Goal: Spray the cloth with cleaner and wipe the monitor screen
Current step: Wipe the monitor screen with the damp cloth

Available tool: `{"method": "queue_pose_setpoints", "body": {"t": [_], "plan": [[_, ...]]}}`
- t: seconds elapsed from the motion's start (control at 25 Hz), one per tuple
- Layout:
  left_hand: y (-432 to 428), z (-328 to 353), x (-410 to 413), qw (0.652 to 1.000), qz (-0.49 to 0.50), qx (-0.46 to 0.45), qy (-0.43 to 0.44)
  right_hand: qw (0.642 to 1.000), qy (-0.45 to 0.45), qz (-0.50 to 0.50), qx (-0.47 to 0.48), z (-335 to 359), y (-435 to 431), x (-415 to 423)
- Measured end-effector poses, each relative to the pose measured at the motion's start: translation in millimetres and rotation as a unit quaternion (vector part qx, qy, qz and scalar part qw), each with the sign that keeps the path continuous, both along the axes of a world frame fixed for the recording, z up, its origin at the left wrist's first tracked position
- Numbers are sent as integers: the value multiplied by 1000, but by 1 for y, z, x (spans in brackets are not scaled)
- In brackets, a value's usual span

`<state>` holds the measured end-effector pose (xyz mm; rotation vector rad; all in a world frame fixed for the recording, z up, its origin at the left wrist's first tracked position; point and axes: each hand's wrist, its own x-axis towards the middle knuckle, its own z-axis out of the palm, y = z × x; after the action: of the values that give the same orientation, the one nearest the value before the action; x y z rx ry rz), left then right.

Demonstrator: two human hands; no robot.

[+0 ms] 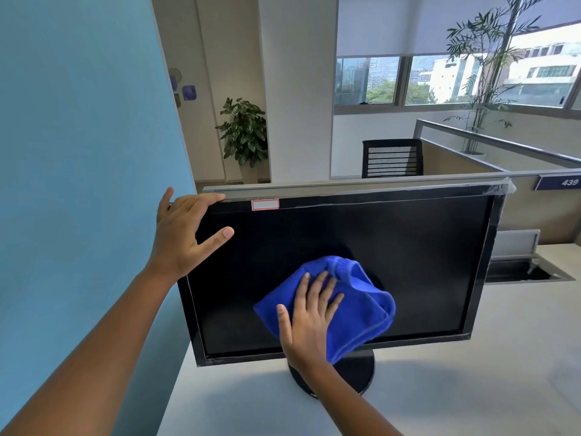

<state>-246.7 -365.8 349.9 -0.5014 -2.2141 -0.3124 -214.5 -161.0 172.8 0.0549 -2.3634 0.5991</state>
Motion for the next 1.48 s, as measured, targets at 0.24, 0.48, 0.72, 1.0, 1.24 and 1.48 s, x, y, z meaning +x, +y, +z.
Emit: {"method": "queue_pose_setpoints", "body": {"t": [0.24,0.48,0.72,1.0,1.24,1.48], "plan": [[0,1,2,1000,-6,5,9,981,51,108,150,31,-42,-9],[0,1,1,1000,-5,-2,12,947,94,195,238,53,-66,-14],[0,0,0,1000,-5,-6,18,957,143,169,186,67,-42,-25],[2,0,-1,1000,-8,10,15,976,192,1,105,74,42,-45],[2,-1,-3,1000,-6,10,10,978,144,-151,18,81,141,-55],[3,-1,-4,1000,-4,8,10,967,62,-209,-134,72,181,-51]]}}
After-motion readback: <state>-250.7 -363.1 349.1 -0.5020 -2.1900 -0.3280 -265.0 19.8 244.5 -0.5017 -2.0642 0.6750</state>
